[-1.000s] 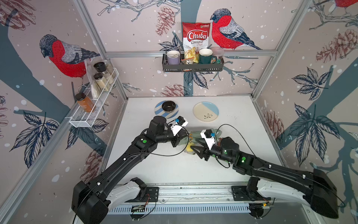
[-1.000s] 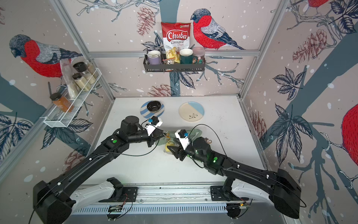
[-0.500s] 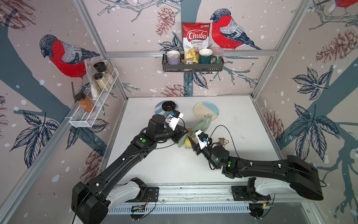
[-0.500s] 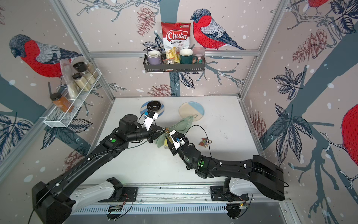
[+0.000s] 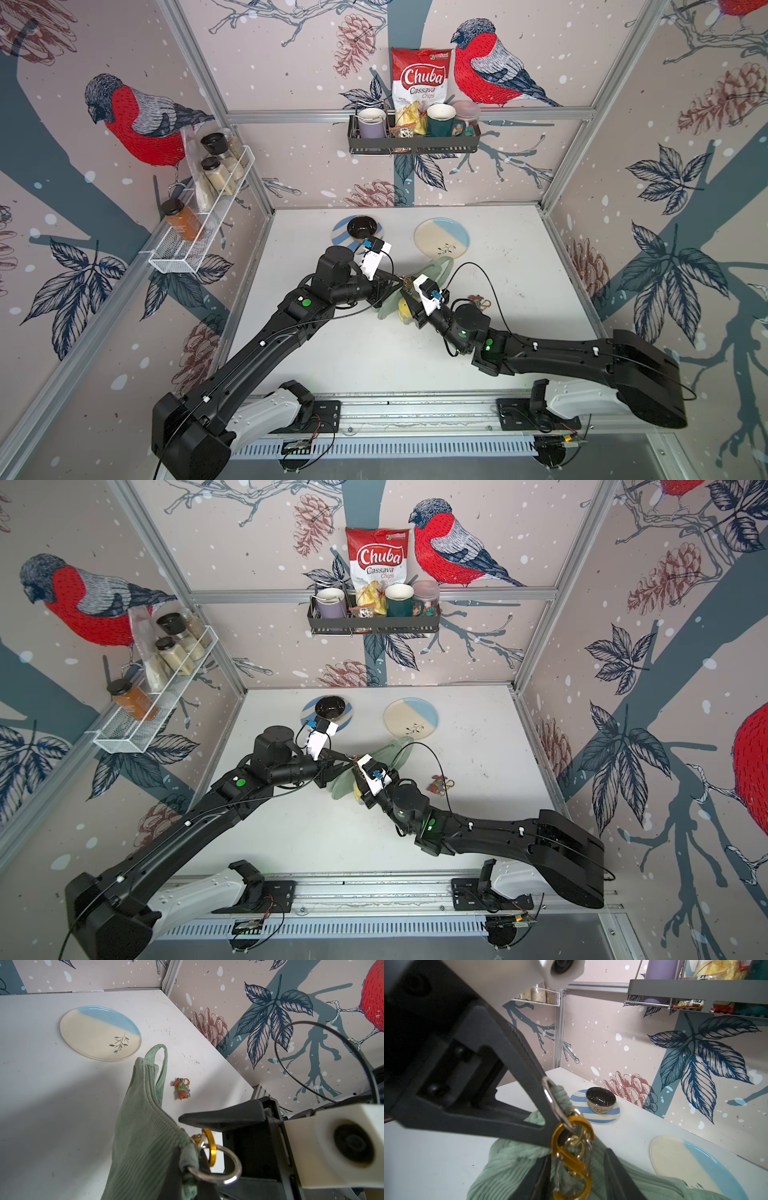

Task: Remove the decoration from the bag
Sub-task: Remove the decoration item from the bag.

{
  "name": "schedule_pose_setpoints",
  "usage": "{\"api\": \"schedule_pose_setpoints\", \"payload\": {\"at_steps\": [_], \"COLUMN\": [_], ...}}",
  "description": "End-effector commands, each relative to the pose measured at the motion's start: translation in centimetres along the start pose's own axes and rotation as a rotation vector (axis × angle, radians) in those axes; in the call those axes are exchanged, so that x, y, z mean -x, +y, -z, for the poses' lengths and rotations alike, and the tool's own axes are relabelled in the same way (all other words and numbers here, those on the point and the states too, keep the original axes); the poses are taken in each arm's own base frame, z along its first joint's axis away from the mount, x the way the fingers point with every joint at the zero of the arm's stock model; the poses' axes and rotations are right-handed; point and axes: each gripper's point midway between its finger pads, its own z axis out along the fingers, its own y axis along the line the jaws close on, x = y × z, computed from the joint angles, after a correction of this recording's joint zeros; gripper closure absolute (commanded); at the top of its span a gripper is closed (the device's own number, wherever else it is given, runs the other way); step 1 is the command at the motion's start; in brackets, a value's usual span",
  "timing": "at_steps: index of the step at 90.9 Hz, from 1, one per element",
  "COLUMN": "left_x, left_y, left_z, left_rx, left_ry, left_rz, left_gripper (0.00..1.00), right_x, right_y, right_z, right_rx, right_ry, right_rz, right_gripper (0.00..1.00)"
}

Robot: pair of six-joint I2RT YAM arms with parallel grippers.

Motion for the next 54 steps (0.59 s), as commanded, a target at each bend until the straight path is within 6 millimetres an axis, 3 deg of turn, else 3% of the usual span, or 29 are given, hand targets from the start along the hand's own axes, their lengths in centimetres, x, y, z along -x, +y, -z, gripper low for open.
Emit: {"api": "schedule_pose_setpoints", "payload": {"at_steps": [1, 54], "left_x": [0.4, -0.4], "left_y": [-0.6, 0.4], "left_z": [0.1, 0.3], "left_rx": [-0.03, 0.042], "left_ry": [-0.003, 0.077], "left_rz": [-0.002, -0.019], "left_gripper": [1.0, 1.0], "right_x": [1.2, 1.1], "right_y": [0.6, 0.2], "right_z": [-0.2, 0.1], "right_rx": [0.029, 0.04], "right_ry": [-0.04, 0.028], "right_rz": [0.0, 0.074], "right_gripper": [0.63, 0.83]}}
